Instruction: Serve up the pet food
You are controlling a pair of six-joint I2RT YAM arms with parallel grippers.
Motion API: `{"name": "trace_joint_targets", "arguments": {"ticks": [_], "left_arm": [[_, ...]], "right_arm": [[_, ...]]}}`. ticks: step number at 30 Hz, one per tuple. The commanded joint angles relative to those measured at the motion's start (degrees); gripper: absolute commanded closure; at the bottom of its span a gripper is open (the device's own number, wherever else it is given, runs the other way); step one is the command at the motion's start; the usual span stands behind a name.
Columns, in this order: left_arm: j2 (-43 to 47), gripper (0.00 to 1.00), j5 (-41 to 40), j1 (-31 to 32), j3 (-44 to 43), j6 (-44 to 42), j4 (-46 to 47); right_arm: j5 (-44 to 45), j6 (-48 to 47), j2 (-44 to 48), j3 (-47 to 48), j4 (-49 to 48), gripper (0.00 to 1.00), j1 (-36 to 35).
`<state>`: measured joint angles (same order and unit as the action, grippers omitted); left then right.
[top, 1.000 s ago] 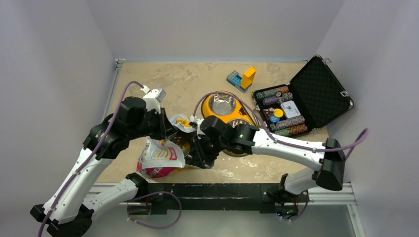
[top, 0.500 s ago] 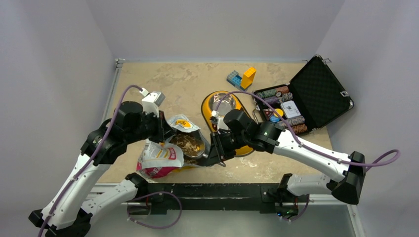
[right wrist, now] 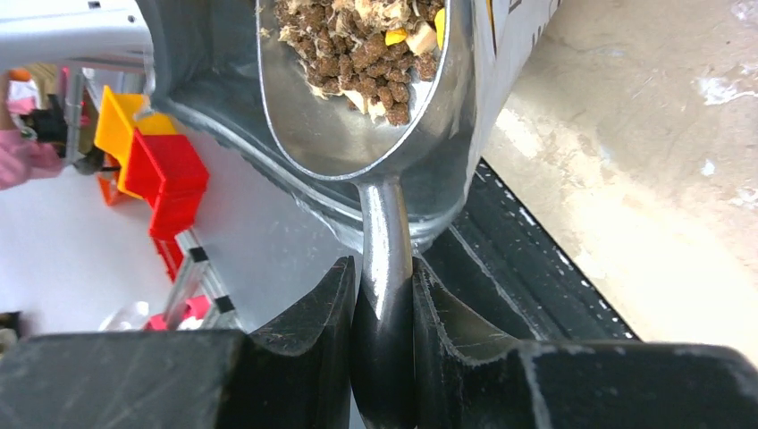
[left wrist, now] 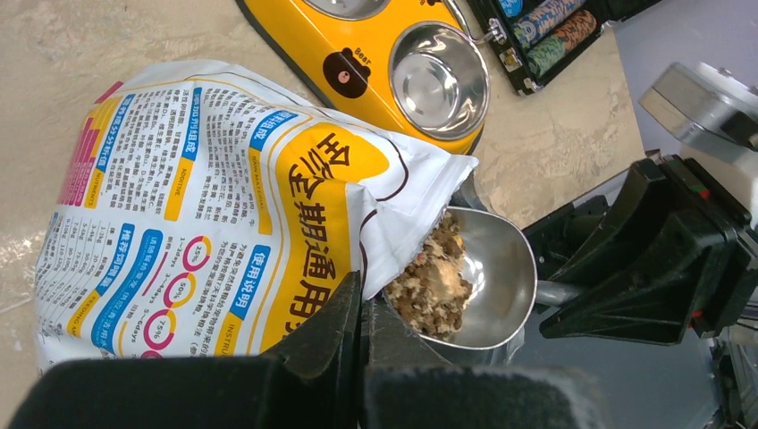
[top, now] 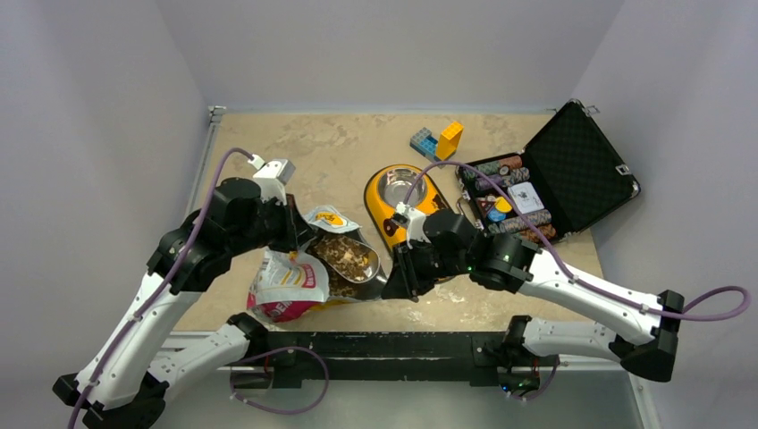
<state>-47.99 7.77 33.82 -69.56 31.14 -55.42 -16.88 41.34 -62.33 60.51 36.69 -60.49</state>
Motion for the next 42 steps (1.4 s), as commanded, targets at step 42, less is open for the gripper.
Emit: {"name": "trace_joint_targets", "arguments": {"ticks": [42], "left_arm": [[-0.3,1.0,-3.8,0.0,-6.7,13.5,2.2]], "right_arm": [[13.4,-4.5,3.4,-7.6,-20.0,1.0,-7.3]]}}
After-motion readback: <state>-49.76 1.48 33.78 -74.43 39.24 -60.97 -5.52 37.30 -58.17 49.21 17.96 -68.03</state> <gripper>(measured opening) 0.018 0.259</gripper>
